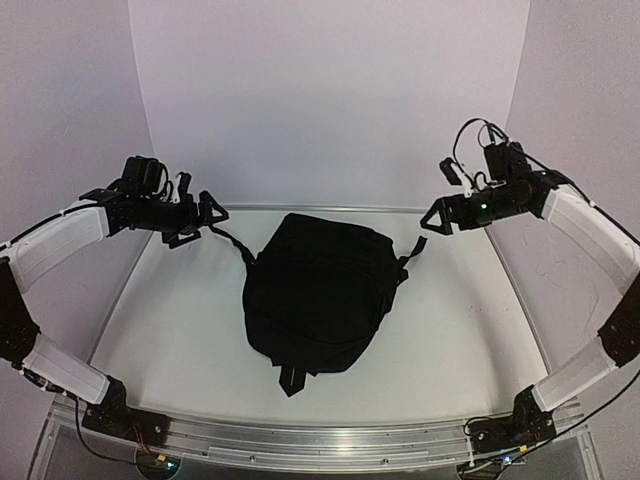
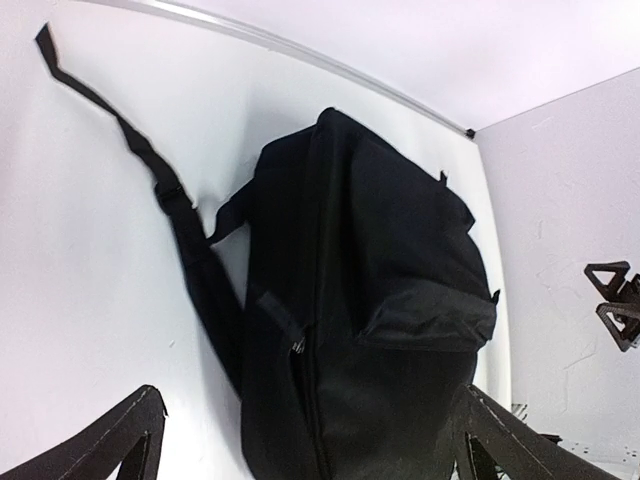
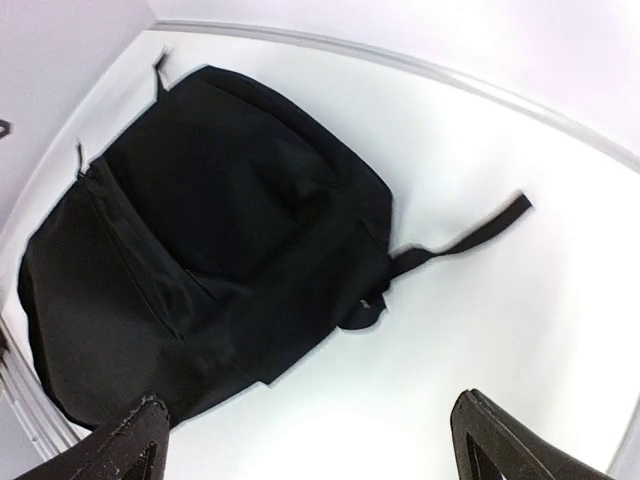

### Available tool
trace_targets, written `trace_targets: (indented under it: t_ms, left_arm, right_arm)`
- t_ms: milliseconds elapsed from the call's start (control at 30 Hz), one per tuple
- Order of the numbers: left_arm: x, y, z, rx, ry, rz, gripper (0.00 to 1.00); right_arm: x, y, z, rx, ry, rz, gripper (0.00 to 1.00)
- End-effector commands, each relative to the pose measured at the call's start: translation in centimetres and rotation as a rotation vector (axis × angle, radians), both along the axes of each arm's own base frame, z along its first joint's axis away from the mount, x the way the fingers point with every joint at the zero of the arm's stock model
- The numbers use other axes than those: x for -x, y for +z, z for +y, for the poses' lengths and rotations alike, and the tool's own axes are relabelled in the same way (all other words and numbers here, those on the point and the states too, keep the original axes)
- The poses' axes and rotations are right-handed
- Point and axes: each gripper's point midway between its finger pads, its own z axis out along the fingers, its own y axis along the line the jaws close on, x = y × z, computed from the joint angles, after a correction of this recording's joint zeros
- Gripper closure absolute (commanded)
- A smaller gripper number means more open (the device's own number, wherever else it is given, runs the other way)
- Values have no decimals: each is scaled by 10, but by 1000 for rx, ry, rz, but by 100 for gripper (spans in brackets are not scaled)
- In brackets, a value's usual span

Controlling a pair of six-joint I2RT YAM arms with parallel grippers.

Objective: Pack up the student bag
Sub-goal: Reset both arms

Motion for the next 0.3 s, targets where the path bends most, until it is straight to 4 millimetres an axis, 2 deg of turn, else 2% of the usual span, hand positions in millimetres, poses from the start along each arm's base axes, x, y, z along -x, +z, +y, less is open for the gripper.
trace_targets:
  t_ms: [0, 133, 267]
  left_arm:
    - [27, -8, 19, -98, 17, 15, 0]
    - [34, -29, 31, -154, 54, 35, 0]
    - [34, -28, 38, -162, 92, 25, 0]
  right_arm:
    - [30, -24, -34, 105, -61, 6, 2]
    - [43, -36, -42, 117, -70, 9, 2]
    - [43, -33, -39, 92, -72, 11, 2]
